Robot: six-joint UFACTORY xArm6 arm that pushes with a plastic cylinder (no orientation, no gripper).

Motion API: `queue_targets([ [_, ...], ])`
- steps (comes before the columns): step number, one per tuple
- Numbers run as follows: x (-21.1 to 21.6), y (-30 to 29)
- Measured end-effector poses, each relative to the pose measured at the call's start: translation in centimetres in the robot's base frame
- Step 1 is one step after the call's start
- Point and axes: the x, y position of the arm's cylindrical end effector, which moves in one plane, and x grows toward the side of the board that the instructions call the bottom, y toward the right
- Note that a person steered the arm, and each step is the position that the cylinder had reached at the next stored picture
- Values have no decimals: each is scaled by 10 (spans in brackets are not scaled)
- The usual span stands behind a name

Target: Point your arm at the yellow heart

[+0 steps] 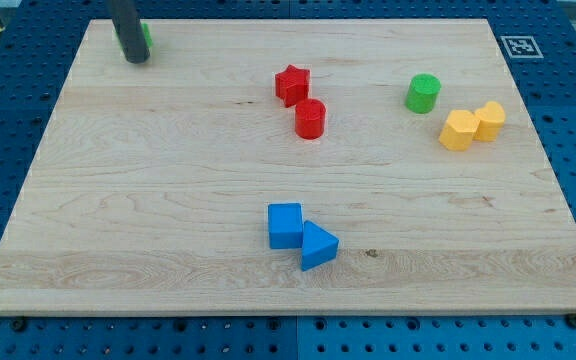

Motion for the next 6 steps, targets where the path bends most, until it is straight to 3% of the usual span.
queue_targets([
  [2, -2, 94],
  [4, -22, 270],
  [6, 24, 467],
])
